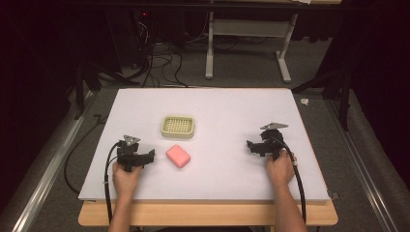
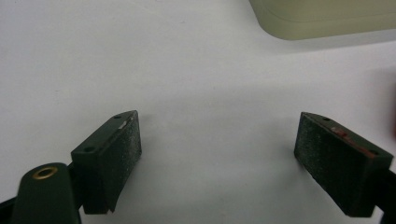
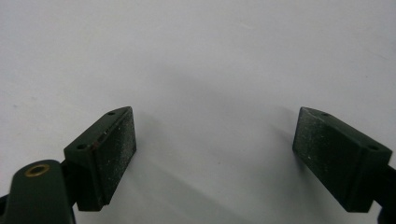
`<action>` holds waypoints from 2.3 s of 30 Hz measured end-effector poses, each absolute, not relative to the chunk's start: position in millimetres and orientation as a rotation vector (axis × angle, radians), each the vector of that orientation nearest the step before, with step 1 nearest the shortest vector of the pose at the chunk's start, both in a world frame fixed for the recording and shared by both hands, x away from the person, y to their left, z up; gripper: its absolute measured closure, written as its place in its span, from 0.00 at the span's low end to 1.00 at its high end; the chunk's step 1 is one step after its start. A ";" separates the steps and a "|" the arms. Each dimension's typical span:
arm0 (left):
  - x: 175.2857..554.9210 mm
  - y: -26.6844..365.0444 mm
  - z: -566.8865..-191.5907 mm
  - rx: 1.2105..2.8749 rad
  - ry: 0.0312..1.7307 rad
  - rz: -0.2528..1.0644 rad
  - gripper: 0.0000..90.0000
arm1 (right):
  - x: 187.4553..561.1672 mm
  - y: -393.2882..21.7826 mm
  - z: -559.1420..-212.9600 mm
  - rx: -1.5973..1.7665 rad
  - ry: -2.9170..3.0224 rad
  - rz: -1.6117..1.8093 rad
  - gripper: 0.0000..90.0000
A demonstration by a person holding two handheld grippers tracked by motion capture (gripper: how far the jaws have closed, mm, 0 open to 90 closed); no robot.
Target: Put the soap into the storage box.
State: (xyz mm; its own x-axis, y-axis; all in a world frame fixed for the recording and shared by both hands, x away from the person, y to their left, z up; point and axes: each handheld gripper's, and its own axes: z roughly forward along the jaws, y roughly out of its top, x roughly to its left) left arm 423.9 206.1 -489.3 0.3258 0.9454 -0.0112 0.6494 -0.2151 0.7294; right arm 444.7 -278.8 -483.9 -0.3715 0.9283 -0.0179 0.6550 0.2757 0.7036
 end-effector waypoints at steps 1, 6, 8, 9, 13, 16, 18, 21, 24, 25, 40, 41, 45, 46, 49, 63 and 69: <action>423.8 206.0 -489.3 1.954 1.401 0.594 0.17 | 444.7 -278.8 -483.9 1.426 2.123 0.859 0.15; 423.6 206.0 -489.2 1.956 1.399 0.595 0.17 | 444.6 -278.8 -483.9 1.427 2.123 0.859 0.16; 423.7 206.0 -489.2 1.956 1.399 0.595 0.17 | 444.7 -278.8 -483.9 1.426 2.123 0.859 0.15; 423.7 206.0 -489.2 1.956 1.399 0.594 0.17 | 444.8 -278.8 -483.9 1.426 2.123 0.859 0.15; 423.7 206.1 -489.3 1.955 1.400 0.595 0.17 | 444.8 -278.9 -483.9 1.427 2.124 0.859 0.15; 423.8 206.1 -489.3 1.954 1.399 0.595 0.17 | 444.9 -278.7 -483.9 1.426 2.123 0.858 0.15; 423.7 206.2 -489.2 1.955 1.399 0.594 0.17 | 444.8 -278.5 -483.9 1.425 2.123 0.857 0.15; 423.4 206.1 -489.3 1.955 1.398 0.597 0.17 | 444.8 -278.6 -484.0 1.426 2.123 0.858 0.15; 423.3 206.1 -489.3 1.955 1.398 0.597 0.17 | 444.8 -278.7 -484.0 1.426 2.123 0.858 0.15; 423.3 206.1 -489.3 1.955 1.398 0.597 0.17 | 444.8 -278.7 -484.0 1.426 2.123 0.858 0.15; 424.6 206.5 -488.7 1.956 1.404 0.582 0.17 | 444.8 -278.8 -483.9 1.427 2.122 0.858 0.15; 424.6 206.5 -488.7 1.956 1.404 0.582 0.17 | 444.8 -278.8 -483.9 1.427 2.122 0.858 0.15; 424.8 207.0 -488.3 1.958 1.403 0.575 0.17 | 444.7 -278.7 -483.9 1.427 2.123 0.857 0.15; 424.6 207.3 -488.0 1.960 1.400 0.571 0.17 | 444.7 -278.7 -483.9 1.427 2.122 0.857 0.15; 424.2 209.6 -486.3 1.974 1.398 0.567 0.17 | 444.7 -278.7 -483.9 1.427 2.122 0.857 0.15; 403.0 226.6 -468.3 1.866 1.303 0.543 0.17 | 444.7 -278.7 -483.8 1.427 2.122 0.857 0.15; 392.7 221.2 -464.0 1.867 1.232 0.521 0.16 | 444.7 -278.7 -483.9 1.426 2.122 0.856 0.15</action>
State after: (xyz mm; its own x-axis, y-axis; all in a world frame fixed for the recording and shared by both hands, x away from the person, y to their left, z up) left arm 392.7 221.2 -464.0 0.4357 0.8951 -0.0944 0.5558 -0.1850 0.8104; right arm 444.7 -278.7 -483.9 -0.3703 0.9287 -0.0192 0.6553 0.2758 0.7032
